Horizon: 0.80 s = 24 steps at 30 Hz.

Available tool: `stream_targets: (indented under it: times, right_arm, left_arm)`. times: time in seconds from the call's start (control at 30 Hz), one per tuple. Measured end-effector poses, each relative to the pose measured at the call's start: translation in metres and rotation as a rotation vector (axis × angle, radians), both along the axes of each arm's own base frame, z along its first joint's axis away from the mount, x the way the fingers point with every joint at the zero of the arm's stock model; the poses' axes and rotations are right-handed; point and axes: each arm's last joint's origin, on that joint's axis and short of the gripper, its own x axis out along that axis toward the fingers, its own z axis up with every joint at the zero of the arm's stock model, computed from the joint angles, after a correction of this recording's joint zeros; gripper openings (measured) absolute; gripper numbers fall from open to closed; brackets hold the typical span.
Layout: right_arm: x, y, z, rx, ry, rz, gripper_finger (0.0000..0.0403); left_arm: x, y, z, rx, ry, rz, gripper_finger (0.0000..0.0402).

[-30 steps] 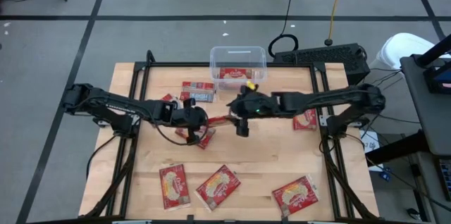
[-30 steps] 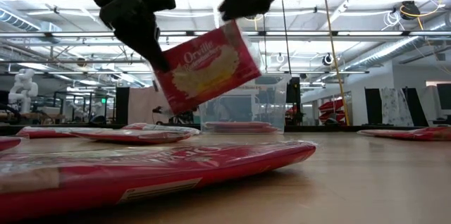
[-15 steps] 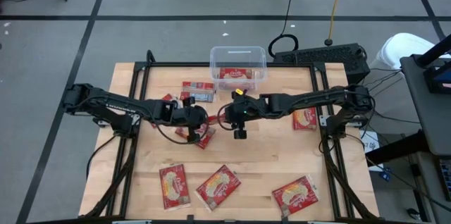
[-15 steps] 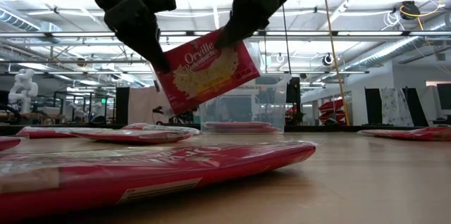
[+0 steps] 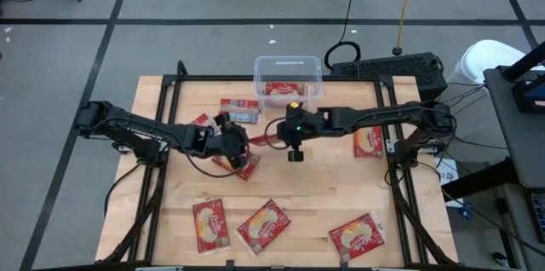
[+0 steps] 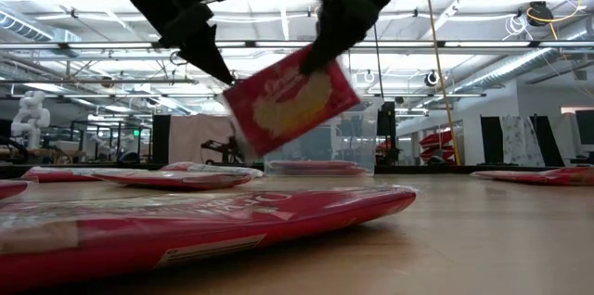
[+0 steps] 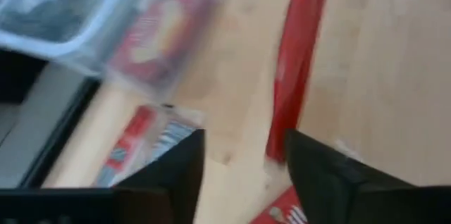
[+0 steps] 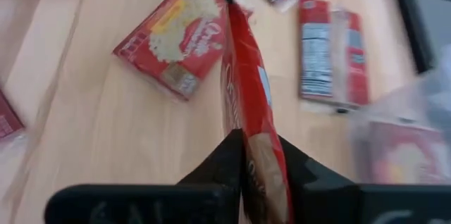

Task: Sort popcorn bags into baskets
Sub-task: Put the popcorn bags into the transparent bin

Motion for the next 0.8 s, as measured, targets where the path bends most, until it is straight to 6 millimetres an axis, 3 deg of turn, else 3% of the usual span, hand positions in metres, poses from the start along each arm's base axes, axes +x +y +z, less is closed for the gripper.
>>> stream_targets:
  times: [0.17,0.3,0.4,0.63,0.8]
  right_arm:
    - [-0.026,-0.013,0.035,-0.038,-0.063,-0.05,0.0014]
    - [-0.045,-0.032,0.066,-0.07,-0.202,-0.104,0.0013]
    - [-0.053,-0.052,0.079,-0.096,-0.291,-0.165,0.0023]
    - [-0.057,-0.112,0.078,-0.052,-0.511,-0.194,0.0018]
    - [-0.062,-0.156,0.06,-0.003,-0.498,-0.247,0.0018]
  left_arm:
    - [-0.005,-0.005,-0.001,-0.018,-0.003,0.048,0.0247]
    - [-0.005,-0.012,-0.001,-0.044,-0.033,0.058,0.0239]
    - [-0.006,-0.018,-0.002,-0.061,-0.058,0.053,0.0223]
    - [-0.003,-0.034,0.002,-0.096,-0.143,0.008,0.0187]
    - [-0.002,-0.039,0.005,-0.098,-0.168,-0.024,0.0173]
